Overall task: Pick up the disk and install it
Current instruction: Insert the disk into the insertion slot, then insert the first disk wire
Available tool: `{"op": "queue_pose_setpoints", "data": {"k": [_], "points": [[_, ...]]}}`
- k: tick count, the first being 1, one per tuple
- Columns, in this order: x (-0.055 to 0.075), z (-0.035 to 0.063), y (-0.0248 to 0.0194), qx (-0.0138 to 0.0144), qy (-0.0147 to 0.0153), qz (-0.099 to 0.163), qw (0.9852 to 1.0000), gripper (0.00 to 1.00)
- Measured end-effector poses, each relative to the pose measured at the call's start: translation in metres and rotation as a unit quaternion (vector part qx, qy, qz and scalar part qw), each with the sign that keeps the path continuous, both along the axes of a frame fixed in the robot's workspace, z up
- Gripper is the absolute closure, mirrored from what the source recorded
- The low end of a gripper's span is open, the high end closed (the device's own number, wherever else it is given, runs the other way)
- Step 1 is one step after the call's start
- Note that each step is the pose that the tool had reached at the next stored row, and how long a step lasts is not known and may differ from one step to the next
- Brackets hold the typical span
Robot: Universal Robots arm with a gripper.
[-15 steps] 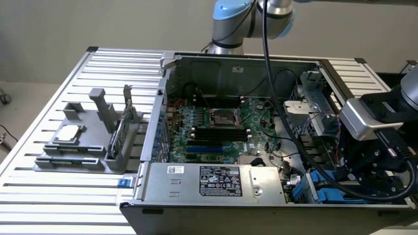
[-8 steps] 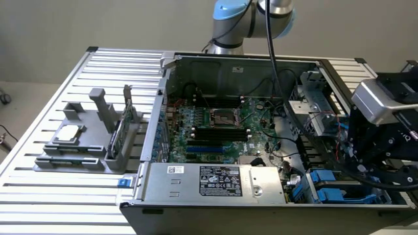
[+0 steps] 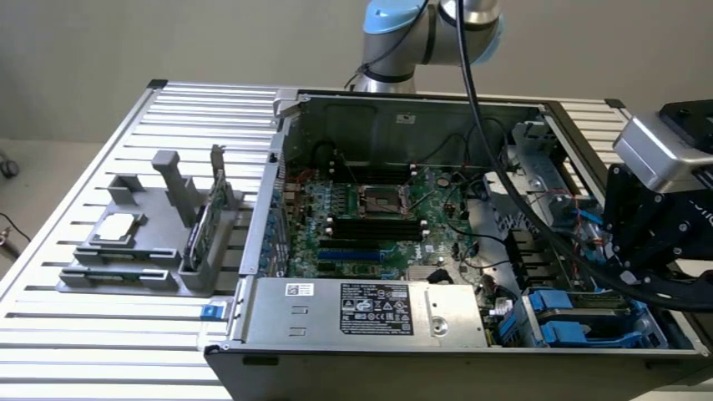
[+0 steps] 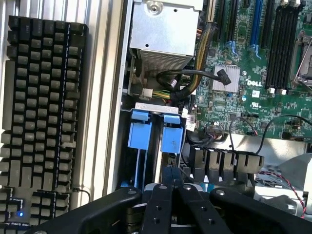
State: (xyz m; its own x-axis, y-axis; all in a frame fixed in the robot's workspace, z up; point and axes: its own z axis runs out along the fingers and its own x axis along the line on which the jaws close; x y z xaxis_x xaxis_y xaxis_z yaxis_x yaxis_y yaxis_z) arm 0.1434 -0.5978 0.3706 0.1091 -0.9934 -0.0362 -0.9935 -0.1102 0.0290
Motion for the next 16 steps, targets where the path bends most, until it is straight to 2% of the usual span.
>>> {"op": "queue_pose_setpoints", "data": {"k": [16], "points": [[0.0, 0.0001, 0.0, -0.0001, 0.0, 0.0, 1.0, 0.89]]}}
